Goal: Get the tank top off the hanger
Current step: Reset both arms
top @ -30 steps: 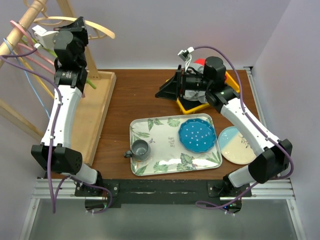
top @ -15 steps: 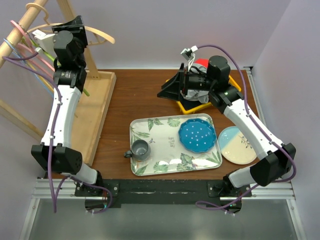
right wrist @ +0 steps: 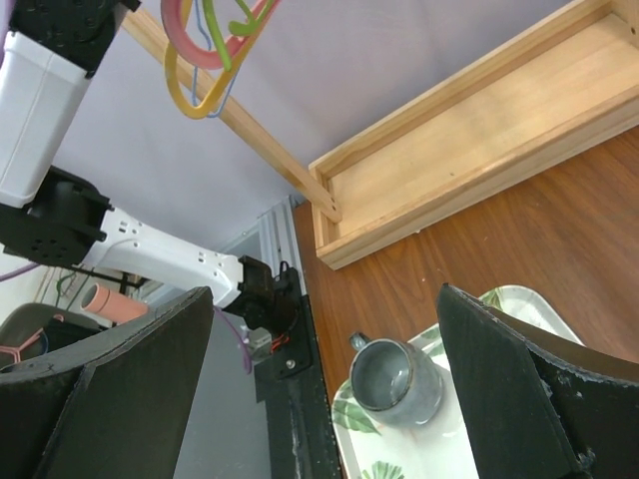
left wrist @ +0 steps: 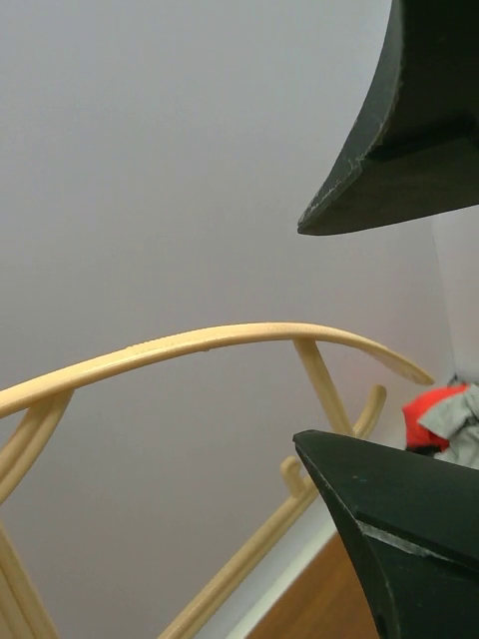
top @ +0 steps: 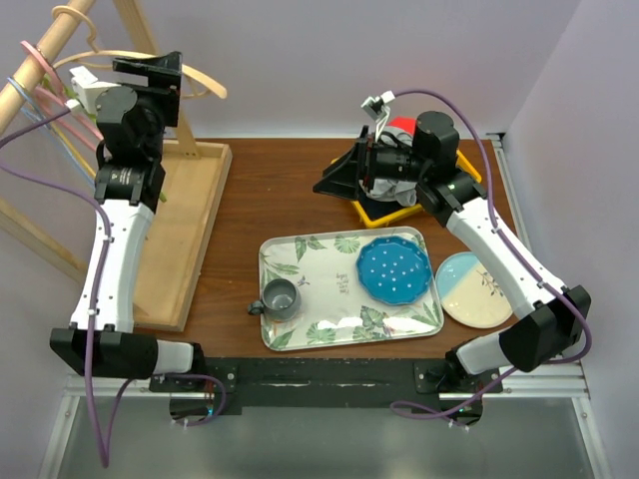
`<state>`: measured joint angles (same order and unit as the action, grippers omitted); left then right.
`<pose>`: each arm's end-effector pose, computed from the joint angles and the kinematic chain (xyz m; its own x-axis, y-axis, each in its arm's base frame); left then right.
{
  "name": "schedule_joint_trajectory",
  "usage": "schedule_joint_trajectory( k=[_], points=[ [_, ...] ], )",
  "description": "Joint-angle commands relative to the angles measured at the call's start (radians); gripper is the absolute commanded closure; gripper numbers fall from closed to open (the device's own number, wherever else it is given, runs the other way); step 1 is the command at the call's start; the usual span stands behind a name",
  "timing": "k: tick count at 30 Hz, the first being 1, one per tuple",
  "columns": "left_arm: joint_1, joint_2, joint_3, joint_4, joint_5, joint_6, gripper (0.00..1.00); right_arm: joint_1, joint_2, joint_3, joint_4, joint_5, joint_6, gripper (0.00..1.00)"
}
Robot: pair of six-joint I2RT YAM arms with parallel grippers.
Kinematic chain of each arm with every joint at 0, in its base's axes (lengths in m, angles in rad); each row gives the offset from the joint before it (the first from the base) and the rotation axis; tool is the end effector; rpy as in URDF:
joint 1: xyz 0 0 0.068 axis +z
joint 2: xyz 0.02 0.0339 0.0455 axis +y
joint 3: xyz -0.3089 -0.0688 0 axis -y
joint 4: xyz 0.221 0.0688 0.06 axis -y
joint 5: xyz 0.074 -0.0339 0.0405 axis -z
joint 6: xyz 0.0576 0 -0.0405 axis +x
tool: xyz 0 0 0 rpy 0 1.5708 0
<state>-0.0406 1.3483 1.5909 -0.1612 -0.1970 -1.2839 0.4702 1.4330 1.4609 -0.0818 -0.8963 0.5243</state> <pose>0.2822 -0.0002 0.5367 0.1718 -0.9483 -0.2668 0.0340 0.2764 -0.9605 0.2530 0.1790 0.4797 -0.5313 0.0807 -0.8434 -0.8228 0.1883 0.5363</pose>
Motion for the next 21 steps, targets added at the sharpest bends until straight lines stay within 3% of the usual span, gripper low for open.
schedule_joint_trajectory(
  k=[1, 6, 10, 12, 16, 21],
  points=[
    [0.001, -0.043, 0.037, -0.083, 0.037, 0.216, 0.14, -0.002, -0.034, 0.042, -0.024, 0.031, 0.002, 0.01],
    [-0.018, -0.063, 0.032, -0.13, 0.114, 0.319, 0.13, -0.002, -0.045, 0.078, -0.097, 0.086, -0.007, 0.01],
    [-0.068, -0.101, 0.049, -0.215, 0.013, 0.409, 0.12, -0.002, -0.054, 0.105, -0.168, 0.097, -0.021, 0.01],
    [-0.094, -0.115, 0.05, -0.21, -0.008, 0.452, 0.0, -0.002, -0.062, 0.124, -0.2, 0.108, -0.042, 0.01],
    [-0.134, -0.11, 0.102, -0.25, -0.013, 0.605, 0.0, -0.002, -0.082, 0.151, -0.301, 0.198, -0.069, 0.01],
    [-0.171, -0.097, 0.112, -0.291, 0.138, 0.716, 0.0, -0.002, -0.126, 0.11, -0.326, 0.322, -0.066, 0.01]
  ],
)
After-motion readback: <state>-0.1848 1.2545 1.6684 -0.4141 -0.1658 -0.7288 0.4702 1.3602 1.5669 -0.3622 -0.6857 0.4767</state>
